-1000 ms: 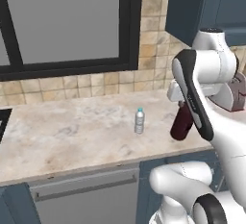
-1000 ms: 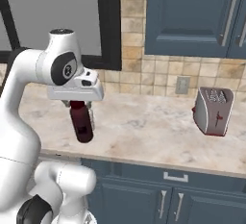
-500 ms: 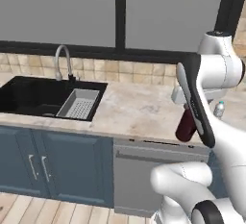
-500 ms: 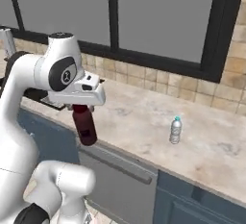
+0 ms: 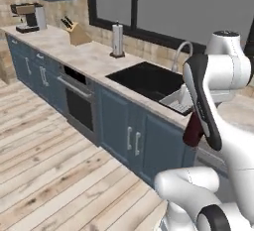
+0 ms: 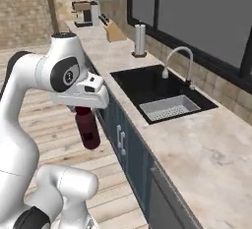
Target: Place the drinks on the dining counter in a tight cluster.
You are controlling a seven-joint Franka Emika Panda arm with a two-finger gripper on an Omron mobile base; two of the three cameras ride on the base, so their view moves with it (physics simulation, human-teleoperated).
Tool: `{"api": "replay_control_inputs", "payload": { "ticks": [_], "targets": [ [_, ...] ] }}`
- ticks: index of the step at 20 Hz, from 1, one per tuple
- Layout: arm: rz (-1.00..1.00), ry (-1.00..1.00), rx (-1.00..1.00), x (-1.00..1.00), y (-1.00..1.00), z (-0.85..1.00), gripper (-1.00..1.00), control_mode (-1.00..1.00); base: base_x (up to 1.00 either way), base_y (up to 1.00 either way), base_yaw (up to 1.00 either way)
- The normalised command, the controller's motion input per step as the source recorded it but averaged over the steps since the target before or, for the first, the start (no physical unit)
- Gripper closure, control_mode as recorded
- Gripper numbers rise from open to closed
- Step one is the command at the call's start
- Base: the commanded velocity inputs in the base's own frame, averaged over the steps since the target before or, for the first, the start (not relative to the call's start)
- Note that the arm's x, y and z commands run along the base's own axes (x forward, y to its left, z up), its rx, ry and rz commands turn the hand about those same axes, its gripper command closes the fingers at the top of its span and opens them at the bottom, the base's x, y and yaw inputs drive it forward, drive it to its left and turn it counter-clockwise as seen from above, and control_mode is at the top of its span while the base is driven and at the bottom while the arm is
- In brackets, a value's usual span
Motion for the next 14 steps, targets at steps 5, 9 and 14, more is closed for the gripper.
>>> {"api": "replay_control_inputs", "payload": {
  "ticks": [5,9,14],
  "targets": [
    [0.00,0.00,0.00,0.00,0.00,0.00,1.00,1.00,0.00,0.44,1.00],
    [0.00,0.00,0.00,0.00,0.00,0.00,1.00,1.00,0.03,0.35,0.99],
    [0.00,0.00,0.00,0.00,0.00,0.00,1.00,1.00,0.78,-0.03,0.66]
  ]
}}
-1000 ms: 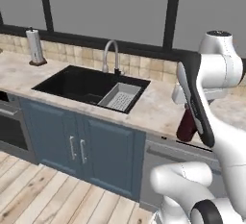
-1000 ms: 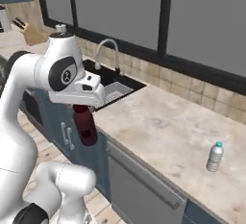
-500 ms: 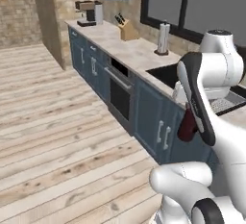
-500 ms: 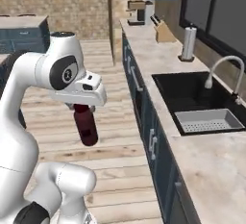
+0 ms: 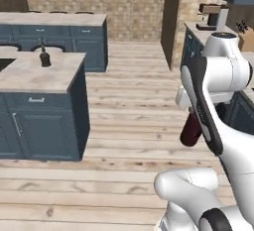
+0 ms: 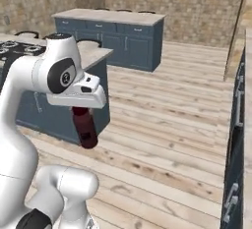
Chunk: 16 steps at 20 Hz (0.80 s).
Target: Place the drinks on the dining counter in a tight cluster.
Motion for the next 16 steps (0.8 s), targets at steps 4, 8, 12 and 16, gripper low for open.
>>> {"api": "replay_control_inputs", "payload": {
  "ticks": [4,8,12,16],
  "targets": [
    [0.00,0.00,0.00,0.00,0.00,0.00,1.00,1.00,1.00,-0.31,0.03],
    [0.00,0.00,0.00,0.00,0.00,0.00,1.00,1.00,1.00,-0.48,0.01],
    [0.00,0.00,0.00,0.00,0.00,0.00,1.00,1.00,1.00,-0.51,0.17],
    [0.00,0.00,0.00,0.00,0.00,0.00,1.00,1.00,0.98,-0.45,0.37]
  ]
}}
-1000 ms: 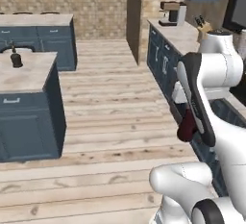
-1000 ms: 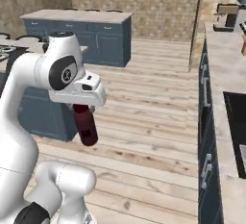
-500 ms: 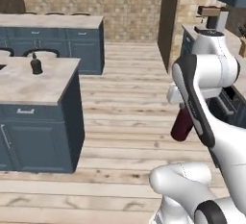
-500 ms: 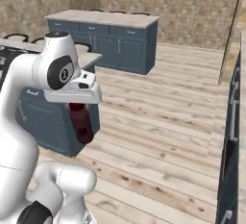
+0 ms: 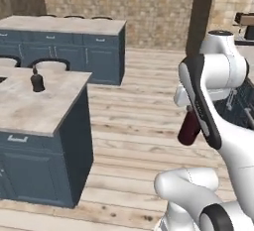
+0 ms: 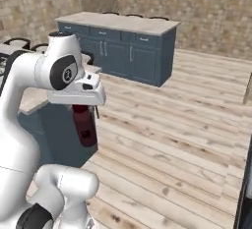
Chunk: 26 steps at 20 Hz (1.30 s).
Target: Place the drinks on the dining counter in a tight cluster.
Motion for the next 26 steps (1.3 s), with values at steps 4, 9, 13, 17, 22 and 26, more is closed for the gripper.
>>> {"api": "replay_control_inputs", "payload": {
  "ticks": [4,9,13,17,22,26],
  "targets": [
    [0.00,0.00,0.00,0.00,0.00,0.00,1.00,1.00,0.99,-0.07,0.67],
    [0.00,0.00,0.00,0.00,0.00,0.00,1.00,1.00,0.67,0.02,0.44],
    [0.00,0.00,0.00,0.00,0.00,0.00,1.00,1.00,1.00,-0.24,0.50],
    [0.00,0.00,0.00,0.00,0.00,0.00,1.00,1.00,1.00,-0.33,0.67],
    [0.00,0.00,0.00,0.00,0.00,0.00,1.00,1.00,1.00,-0.37,0.71],
    [0.00,0.00,0.00,0.00,0.00,0.00,1.00,1.00,0.98,-0.76,0.58]
  ]
}}
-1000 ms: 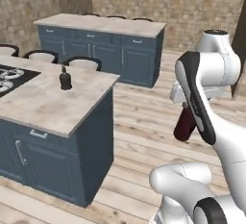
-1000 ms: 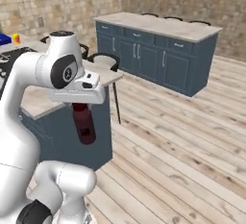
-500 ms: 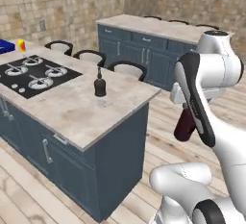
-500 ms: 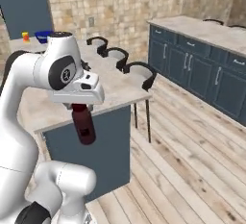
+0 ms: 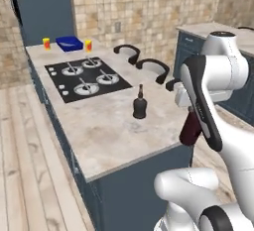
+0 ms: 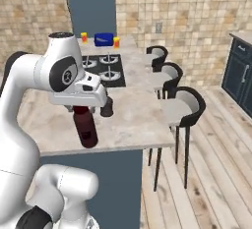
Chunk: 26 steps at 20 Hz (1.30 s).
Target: Place the drinks on the dining counter in a tight cluster.
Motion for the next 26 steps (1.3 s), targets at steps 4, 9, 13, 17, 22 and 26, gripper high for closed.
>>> {"api": "replay_control_inputs", "payload": {
  "ticks": [4,9,13,17,22,26],
  "targets": [
    [0.00,0.00,0.00,0.00,0.00,0.00,1.00,1.00,0.62,-0.71,0.41],
    [0.00,0.00,0.00,0.00,0.00,0.00,1.00,1.00,0.05,-0.15,0.07],
    [0.00,0.00,0.00,0.00,0.00,0.00,1.00,1.00,0.44,-0.08,-0.01],
    [0.00,0.00,0.00,0.00,0.00,0.00,1.00,1.00,0.25,-0.43,-0.06],
    [0.00,0.00,0.00,0.00,0.00,0.00,1.00,1.00,0.00,-0.40,-0.01],
    [0.00,0.00,0.00,0.00,0.00,0.00,1.00,1.00,0.18,-0.60,0.00]
  ]
}}
